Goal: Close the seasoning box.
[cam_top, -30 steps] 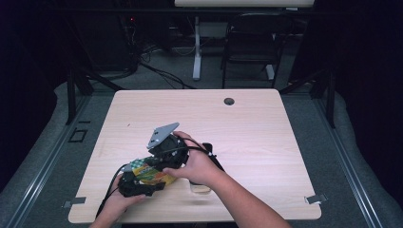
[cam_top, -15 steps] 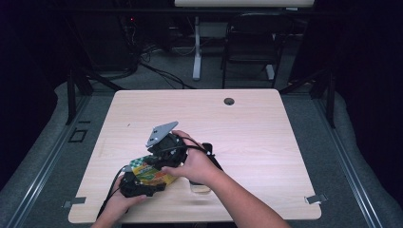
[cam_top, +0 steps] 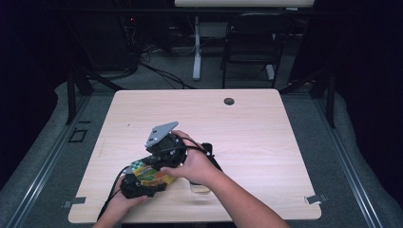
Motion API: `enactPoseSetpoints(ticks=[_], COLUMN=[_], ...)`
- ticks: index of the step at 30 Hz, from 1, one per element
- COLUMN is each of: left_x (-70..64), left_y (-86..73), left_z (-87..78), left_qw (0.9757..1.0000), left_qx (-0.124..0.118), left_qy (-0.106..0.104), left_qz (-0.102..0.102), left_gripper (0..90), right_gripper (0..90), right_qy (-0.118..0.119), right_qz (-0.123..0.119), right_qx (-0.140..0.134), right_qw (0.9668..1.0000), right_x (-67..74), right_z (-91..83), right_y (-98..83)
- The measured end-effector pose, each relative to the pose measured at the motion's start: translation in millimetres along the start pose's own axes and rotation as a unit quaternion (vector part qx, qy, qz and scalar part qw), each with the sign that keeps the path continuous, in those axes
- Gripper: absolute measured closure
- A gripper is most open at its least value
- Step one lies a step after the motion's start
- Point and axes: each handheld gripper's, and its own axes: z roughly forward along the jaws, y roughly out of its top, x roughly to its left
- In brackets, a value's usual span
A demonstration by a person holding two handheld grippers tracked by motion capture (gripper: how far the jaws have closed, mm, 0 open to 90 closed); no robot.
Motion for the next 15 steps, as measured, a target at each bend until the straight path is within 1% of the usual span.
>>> enactPoseSetpoints(ticks=[2, 5, 6, 10, 15], left_x=[0.0, 0.3, 0.6, 1.5, 0.1], left_y=[0.0, -0.1, -0.4, -1.1, -1.3], left_z=[0.1, 0.0, 0.0, 0.1, 0.4], left_qw=[1.0, 1.0, 1.0, 0.9999, 0.9999], left_qx=[0.0, 0.0, -0.002, -0.007, -0.011], left_qy=[0.0, -0.001, -0.003, -0.005, -0.006], left_qz=[0.004, 0.001, -0.002, -0.007, -0.01], left_gripper=[43.0, 43.4, 43.5, 43.5, 43.0], right_gripper=[62.2, 62.1, 61.6, 61.3, 61.3], right_qy=[-0.002, -0.005, -0.006, -0.01, -0.023], right_qz=[-0.002, 0.001, 0.0, -0.002, -0.001], right_qx=[0.001, -0.005, -0.01, -0.017, -0.024], right_qw=[1.0, 1.0, 0.9999, 0.9998, 0.9995], right_x=[0.4, 0.8, 0.2, -0.1, 1.1], right_z=[-2.5, -6.0, -11.7, -22.6, -41.6], right_y=[-0.4, -0.8, -0.7, -2.8, -13.7])
